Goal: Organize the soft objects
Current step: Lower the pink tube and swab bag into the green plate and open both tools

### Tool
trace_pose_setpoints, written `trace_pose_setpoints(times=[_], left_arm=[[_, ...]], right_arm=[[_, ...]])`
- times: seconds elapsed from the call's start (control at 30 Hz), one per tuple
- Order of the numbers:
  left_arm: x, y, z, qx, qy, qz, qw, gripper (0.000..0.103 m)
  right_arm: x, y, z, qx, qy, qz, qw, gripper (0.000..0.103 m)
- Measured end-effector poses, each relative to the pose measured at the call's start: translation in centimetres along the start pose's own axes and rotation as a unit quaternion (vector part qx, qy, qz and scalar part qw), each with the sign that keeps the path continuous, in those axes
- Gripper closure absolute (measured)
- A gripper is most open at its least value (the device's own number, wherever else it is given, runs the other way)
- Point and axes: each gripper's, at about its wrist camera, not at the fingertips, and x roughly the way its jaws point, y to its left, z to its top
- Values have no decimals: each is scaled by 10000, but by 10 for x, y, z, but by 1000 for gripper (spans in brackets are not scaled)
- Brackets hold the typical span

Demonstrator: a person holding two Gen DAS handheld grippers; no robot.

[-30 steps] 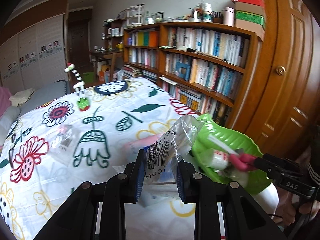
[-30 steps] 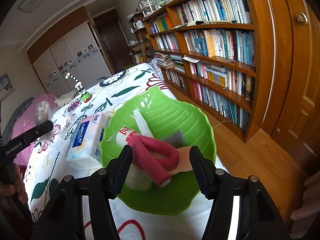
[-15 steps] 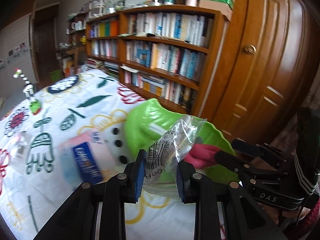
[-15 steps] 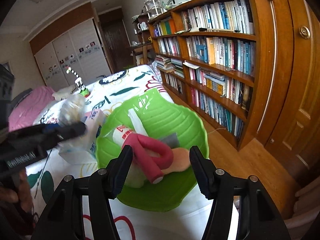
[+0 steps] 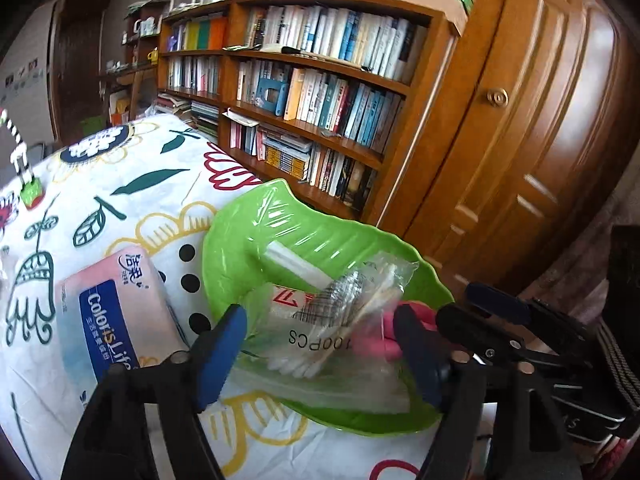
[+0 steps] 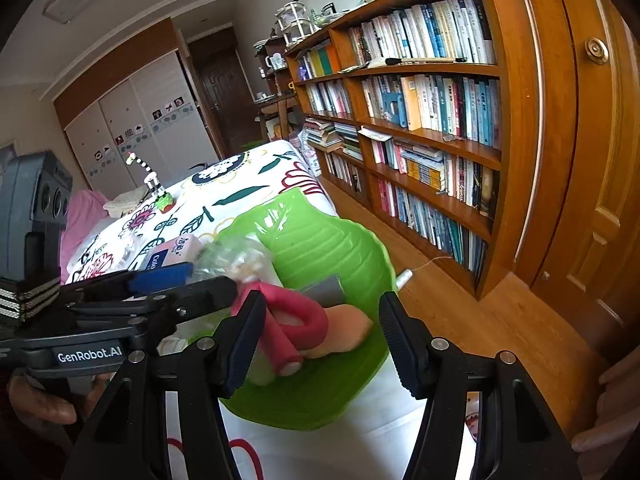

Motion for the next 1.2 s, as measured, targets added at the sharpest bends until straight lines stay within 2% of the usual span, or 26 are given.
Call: trace_pose_setpoints(times=[0.07, 0.23, 0.33, 0.47, 0.6, 0.73, 0.87, 1.2], left_arm=[[-2, 1, 0, -48, -32, 11, 10000, 24], [-13, -5, -1, 220, -187, 285, 9992, 24], [-16, -7, 0, 292, -226, 317, 9988, 18], [-23, -5, 0, 284, -286, 376, 9985, 17], [-29, -5, -2, 521, -324, 850, 9945, 16], [-18, -8, -7, 857, -138, 1267, 9881, 16], [1, -3, -8, 828, 17, 1507, 9851, 16], [27, -1, -1, 847, 199, 1669, 9821, 16]], right_arm=[[1, -1, 1, 16, -5, 3, 10000, 43], [1, -3, 1, 31, -10, 4, 10000, 43], [0, -5, 2, 51, -46, -17, 10000, 43], [-1, -7, 3, 74, -84, -21, 9999, 43], [-2, -6, 2, 66, -83, 0, 9999, 43], [-2, -6, 2, 64, -85, -4, 9999, 43], [-2, -1, 2, 38, -99, 19, 9999, 43], [-2, -4, 2, 122, -108, 15, 9999, 43]])
